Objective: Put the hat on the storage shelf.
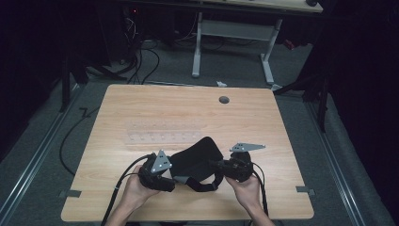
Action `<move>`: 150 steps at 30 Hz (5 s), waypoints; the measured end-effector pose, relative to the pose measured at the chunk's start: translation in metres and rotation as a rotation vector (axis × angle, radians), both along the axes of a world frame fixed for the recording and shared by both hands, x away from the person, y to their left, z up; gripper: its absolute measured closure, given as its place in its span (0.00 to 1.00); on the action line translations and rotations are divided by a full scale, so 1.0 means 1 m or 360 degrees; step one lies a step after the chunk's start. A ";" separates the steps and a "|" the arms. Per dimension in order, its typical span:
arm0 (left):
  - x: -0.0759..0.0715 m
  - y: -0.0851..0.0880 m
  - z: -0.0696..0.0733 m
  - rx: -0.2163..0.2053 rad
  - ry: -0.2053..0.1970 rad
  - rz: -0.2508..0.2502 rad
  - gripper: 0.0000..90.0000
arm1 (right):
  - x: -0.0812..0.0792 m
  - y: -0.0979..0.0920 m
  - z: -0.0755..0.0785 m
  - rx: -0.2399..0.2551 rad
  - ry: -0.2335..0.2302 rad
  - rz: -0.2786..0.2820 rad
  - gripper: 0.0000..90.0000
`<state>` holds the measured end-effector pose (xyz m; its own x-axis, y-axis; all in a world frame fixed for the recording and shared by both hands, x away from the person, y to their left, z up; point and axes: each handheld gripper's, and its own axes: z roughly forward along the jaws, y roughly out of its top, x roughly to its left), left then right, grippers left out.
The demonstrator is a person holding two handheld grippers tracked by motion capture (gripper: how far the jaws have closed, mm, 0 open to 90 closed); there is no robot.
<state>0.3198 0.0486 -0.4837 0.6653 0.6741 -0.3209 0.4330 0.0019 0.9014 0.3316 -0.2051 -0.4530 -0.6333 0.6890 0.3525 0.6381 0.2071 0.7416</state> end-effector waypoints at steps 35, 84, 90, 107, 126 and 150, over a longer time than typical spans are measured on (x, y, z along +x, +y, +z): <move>-0.021 0.003 0.013 -0.0036 0.0105 -0.0400 0.96 | 0.009 0.012 -0.001 0.0063 0.0024 0.0013 0.75; -0.004 0.061 0.050 -0.0469 0.0106 -0.0127 0.96 | 0.020 -0.071 -0.078 -0.0606 -0.0159 -0.0673 0.40; -0.001 0.068 0.054 -0.0510 0.0082 -0.0072 0.96 | 0.020 -0.071 -0.078 -0.0606 -0.0159 -0.0673 0.40; 0.021 0.091 0.070 -0.0576 0.0002 0.0101 0.96 | 0.020 -0.071 -0.078 -0.0605 -0.0158 -0.0675 0.40; 0.045 0.124 0.078 -0.0596 -0.0112 0.0303 0.96 | 0.020 -0.071 -0.078 -0.0605 -0.0158 -0.0676 0.40; 0.085 0.132 0.073 -0.0517 -0.0097 0.0490 0.96 | 0.025 -0.072 -0.078 -0.0569 -0.0143 -0.0692 0.39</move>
